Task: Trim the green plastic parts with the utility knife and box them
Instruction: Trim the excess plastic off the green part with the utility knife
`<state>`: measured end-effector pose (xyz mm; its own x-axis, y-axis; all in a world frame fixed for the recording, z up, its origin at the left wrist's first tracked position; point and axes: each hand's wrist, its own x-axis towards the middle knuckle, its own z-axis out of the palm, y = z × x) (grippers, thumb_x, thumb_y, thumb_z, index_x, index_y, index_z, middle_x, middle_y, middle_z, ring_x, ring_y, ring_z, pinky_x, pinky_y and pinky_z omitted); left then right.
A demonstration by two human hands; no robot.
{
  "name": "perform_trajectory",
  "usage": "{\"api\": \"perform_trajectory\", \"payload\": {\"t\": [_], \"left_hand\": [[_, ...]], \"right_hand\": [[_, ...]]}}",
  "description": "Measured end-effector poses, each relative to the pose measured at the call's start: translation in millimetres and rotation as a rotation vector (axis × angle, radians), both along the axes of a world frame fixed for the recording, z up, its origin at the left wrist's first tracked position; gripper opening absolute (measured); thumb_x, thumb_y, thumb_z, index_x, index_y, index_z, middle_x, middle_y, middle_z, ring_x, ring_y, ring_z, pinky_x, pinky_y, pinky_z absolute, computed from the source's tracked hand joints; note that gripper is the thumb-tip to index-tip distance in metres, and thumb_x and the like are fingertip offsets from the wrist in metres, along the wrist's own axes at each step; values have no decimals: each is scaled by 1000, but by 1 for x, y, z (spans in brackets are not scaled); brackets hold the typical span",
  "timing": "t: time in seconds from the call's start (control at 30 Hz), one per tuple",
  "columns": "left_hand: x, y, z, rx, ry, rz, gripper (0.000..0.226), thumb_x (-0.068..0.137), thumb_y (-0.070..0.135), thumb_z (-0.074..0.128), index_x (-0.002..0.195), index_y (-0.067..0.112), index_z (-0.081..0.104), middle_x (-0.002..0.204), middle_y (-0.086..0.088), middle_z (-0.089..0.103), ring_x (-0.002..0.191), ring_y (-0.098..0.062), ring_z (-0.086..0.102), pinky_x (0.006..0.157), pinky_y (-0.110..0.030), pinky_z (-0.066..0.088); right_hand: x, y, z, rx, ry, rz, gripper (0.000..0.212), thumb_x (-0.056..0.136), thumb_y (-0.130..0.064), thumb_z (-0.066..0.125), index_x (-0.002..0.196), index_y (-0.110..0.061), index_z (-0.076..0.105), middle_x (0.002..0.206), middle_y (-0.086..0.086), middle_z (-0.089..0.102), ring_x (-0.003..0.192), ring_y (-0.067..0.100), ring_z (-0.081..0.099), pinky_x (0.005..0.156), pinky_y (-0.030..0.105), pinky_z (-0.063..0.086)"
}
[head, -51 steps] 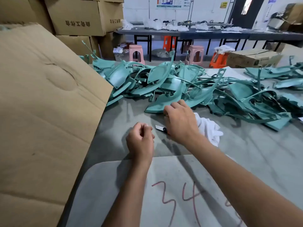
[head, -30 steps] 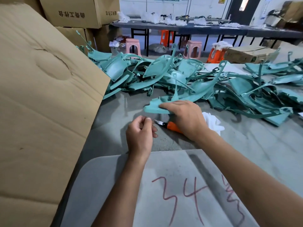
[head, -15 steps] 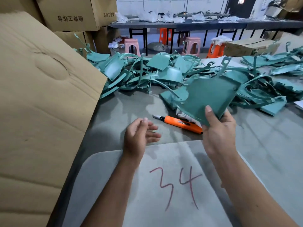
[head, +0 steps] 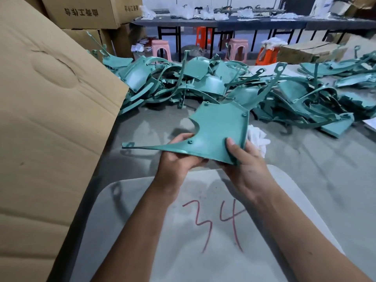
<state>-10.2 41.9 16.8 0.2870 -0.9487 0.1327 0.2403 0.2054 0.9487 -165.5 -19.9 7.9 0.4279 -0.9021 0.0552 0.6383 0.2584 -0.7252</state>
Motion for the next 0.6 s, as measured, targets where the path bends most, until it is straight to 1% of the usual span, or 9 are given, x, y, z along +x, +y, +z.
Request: {"api": "perform_trajectory", "payload": {"t": [0.07,0.13,0.2,0.27,0.3,0.37,0.43,0.53,0.6], "left_hand": [[5,2,-2,-6,61,-86,46,76,-6,66,121,0,62,117,-26,70,115,-45,65,97,-47,57],[7,4,-2,-13,125,-142,46,80,-4,66,125,-2,61,122,-25,69,119,-42,64,103,-50,52],[7,3,1,-25,122,-17,38,83,3,70,120,0,64,119,-22,72,115,-39,68,104,-54,52],[13,2,3,-57,43,128,21,85,9,72,106,11,71,109,-14,76,106,-32,73,96,-49,57],[19,2,3,-71,-19,164,16,85,11,72,101,14,72,105,-11,77,102,-29,74,93,-45,59],[33,3,2,-66,-174,188,17,84,15,72,100,20,67,101,-7,77,99,-25,73,91,-40,58],[43,4,-1,-20,-276,186,26,82,18,72,106,19,62,105,-9,75,102,-26,72,92,-42,58],[46,3,-3,19,-240,111,27,92,26,63,114,11,60,105,-9,77,95,-24,74,79,-36,61],[47,5,-5,26,-310,119,23,97,33,57,111,14,60,103,-11,75,94,-31,73,78,-42,60]], "right_hand": [[5,2,-4,-50,112,-25,28,96,-16,67,123,-8,70,126,20,72,112,35,72,87,41,60],[4,-1,-6,-252,417,-135,24,95,-29,71,111,-12,74,113,8,78,103,28,75,82,35,57],[-1,-5,-6,-559,737,-271,22,98,-41,67,91,-21,73,87,-11,77,77,5,69,69,21,50],[-6,-13,-8,-823,998,-415,36,102,-48,55,76,-25,63,71,-12,65,67,6,56,63,25,42],[-10,-18,-8,-903,1110,-480,37,104,-48,51,78,-25,63,74,-11,62,74,11,55,68,30,41],[-19,-33,-8,-993,1384,-538,24,103,-41,56,99,-23,71,100,-6,68,99,23,54,89,38,41],[-25,-41,-9,-965,1706,-409,31,98,-39,63,127,-28,67,128,-3,62,123,29,45,104,44,35],[-28,-43,-11,-928,1748,-319,39,97,-33,65,136,-31,64,125,-1,60,123,31,46,103,48,40],[-31,-44,-9,-923,1748,-375,32,99,-27,63,131,-22,67,118,5,63,114,31,50,97,47,44]]}}
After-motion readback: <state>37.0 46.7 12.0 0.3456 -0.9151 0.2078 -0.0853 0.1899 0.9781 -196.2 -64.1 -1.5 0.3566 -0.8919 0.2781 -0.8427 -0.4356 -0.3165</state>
